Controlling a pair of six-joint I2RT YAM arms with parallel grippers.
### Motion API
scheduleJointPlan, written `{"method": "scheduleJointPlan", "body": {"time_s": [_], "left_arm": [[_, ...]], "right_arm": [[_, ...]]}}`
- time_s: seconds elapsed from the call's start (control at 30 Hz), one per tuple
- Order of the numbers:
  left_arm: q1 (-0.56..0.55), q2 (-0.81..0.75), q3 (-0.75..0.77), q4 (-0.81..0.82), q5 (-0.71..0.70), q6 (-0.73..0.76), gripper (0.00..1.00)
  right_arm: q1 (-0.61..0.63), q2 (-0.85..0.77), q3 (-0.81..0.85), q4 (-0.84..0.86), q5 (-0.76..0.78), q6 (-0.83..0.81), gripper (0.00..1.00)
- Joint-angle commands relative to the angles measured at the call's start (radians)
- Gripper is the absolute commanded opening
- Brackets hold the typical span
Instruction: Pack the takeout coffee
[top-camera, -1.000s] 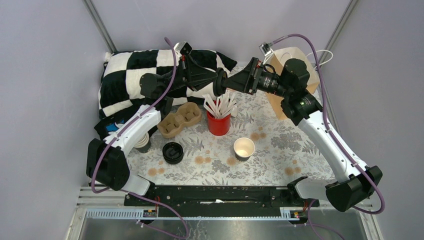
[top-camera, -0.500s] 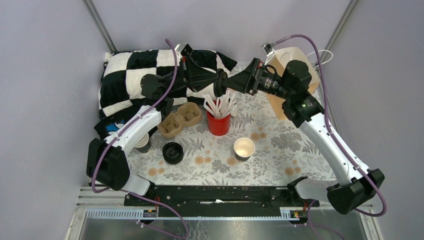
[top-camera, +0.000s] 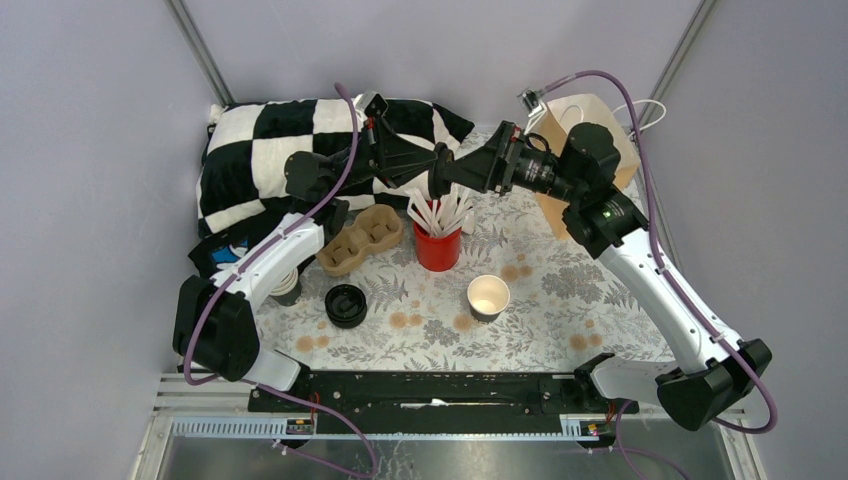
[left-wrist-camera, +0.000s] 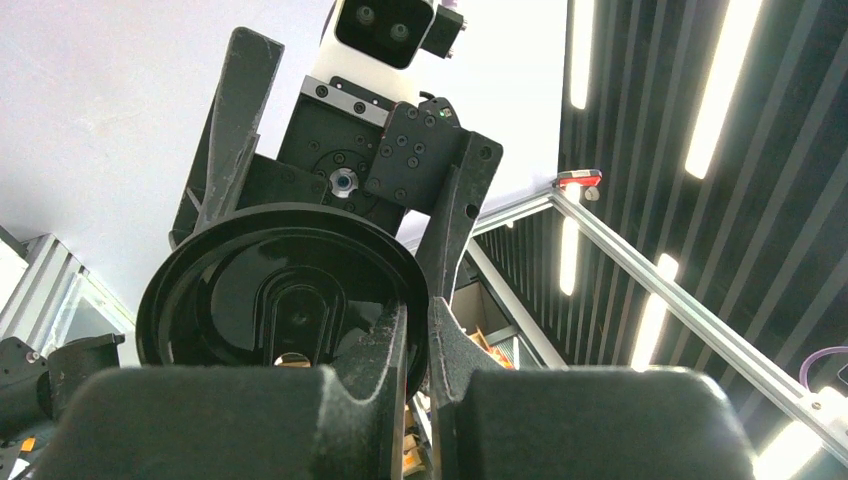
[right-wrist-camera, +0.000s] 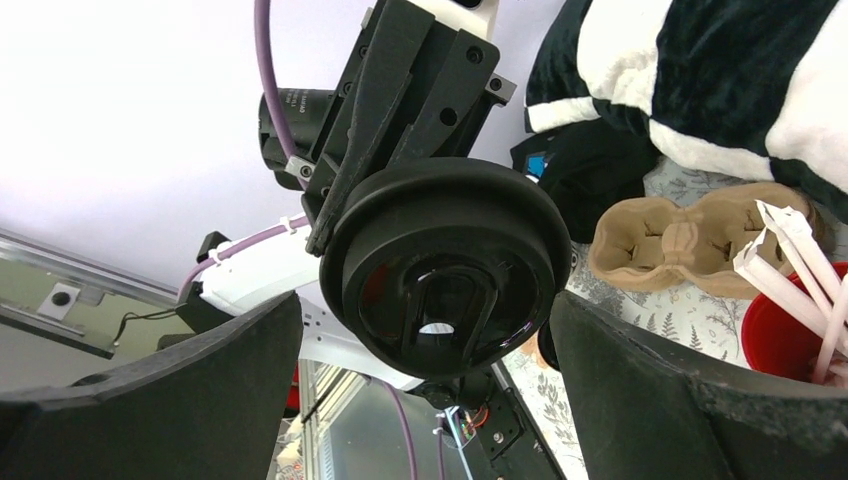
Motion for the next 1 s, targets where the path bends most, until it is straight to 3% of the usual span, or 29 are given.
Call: {"method": "scheduleJointPlan", "body": {"time_s": [0.0, 0.33, 0.5, 0.67, 0.97], "left_arm": [[-0.001, -0.005, 0.002, 0.014, -0.003, 0.033, 0.00], [-0.001, -0.007, -0.006, 0.012, -0.003, 0.033, 0.00], [-0.001, -0.008, -0.015, 0.023, -0.006, 0.027, 0.00], [-0.001, -0.009, -0.016, 0.030, -0.006, 0.023, 0.00], [-0.001, -0.011, -0.020, 0.044, -0.005, 0.015, 0.00]], "right_arm": [[0.045, 0.008, 0.072, -0.038, 0.023, -0.056, 1.00], [0.051, -0.012, 0.058, -0.028, 0.055, -0.069, 0.88], [0.051, -0.039, 0.030, -0.018, 0.093, -0.058, 0.99], [0.050, -0.044, 0.016, 0.019, 0.107, -0.035, 0.93], [0.049, -0.050, 0.004, 0.028, 0.122, -0.015, 0.94]]}}
